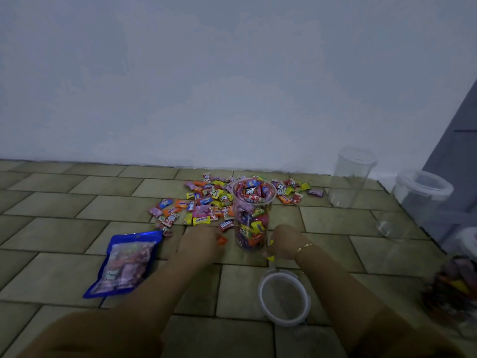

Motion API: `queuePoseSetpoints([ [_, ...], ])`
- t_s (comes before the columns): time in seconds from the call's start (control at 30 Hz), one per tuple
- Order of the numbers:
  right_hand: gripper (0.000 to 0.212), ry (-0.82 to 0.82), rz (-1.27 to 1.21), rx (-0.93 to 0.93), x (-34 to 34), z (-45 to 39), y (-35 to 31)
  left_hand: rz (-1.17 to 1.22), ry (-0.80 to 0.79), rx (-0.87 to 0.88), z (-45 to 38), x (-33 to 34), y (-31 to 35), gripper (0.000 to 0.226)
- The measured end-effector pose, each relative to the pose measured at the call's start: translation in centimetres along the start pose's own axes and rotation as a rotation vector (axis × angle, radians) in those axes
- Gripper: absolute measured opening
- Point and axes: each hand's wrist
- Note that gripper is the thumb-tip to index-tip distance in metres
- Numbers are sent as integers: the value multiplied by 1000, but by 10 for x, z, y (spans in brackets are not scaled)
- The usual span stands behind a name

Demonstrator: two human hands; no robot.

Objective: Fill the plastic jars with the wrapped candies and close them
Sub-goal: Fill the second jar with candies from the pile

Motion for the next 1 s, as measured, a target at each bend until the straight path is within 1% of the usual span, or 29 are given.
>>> queuePoseSetpoints([
  [0.07, 35, 84, -60, 10, -3, -5, 3, -71, 51, 25, -1, 5, -4, 34],
  [0.1, 33, 139, -119, 22, -7, -6, 4, -60, 89, 20, -3, 7, -6, 33],
  [0.13, 31, 203, -205, 35, -13, -6, 5, 6, 151, 0, -3, 6, -6, 33],
  [0.17, 31, 273, -311, 38, -20, -3, 6, 130, 241, -38, -3, 4, -4, 34],
  [0.23, 30, 407, -567, -22, -37, 3, 3, 448, 532, -102, -1, -7, 1, 35],
  [0.3, 27, 490, -814, -139, -54, 14, -4, 717, 814, -57, 2, -27, 9, 30],
  [0.33, 22, 510, -899, -196, -60, 19, -8, 805, 894, -2, 3, -37, 14, 25],
  [0.37, 16, 516, -959, -246, -65, 25, -13, 871, 931, 54, 3, -46, 19, 23],
  [0.4, 12, 511, -987, -288, -69, 29, -17, 912, 936, 104, 4, -55, 24, 21],
  [0.47, 9, 494, -965, -352, -72, 35, -25, 902, 873, 187, 3, -66, 31, 23],
  [0.57, 24, 414, -787, -411, -71, 34, -32, 770, 708, 283, -1, -71, 37, 25],
  [0.67, 29, 396, -649, -439, -69, 31, -32, 606, 627, 370, -4, -69, 39, 33],
  [0.73, 34, 370, -621, -429, -69, 33, -28, 583, 592, 365, -4, -65, 36, 40],
  [0.8, 42, 247, -627, -449, -69, 35, -23, 588, 517, 357, -2, -61, 33, 44],
  [0.87, 47, 144, -584, -485, -69, 38, -22, 539, 464, 370, -1, -60, 33, 44],
  [0.93, 50, 132, -439, -508, -70, 38, -24, 443, 428, 374, -2, -62, 34, 43],
  [1.0, 50, 175, -274, -517, -71, 36, -26, 304, 364, 352, -6, -67, 34, 44],
])
Point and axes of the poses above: each hand's wrist, its own z-axis away from the middle knuckle, its own x-axis out of the palm, y = z × x, and after that the axes turned 13 degrees about x, right-handed
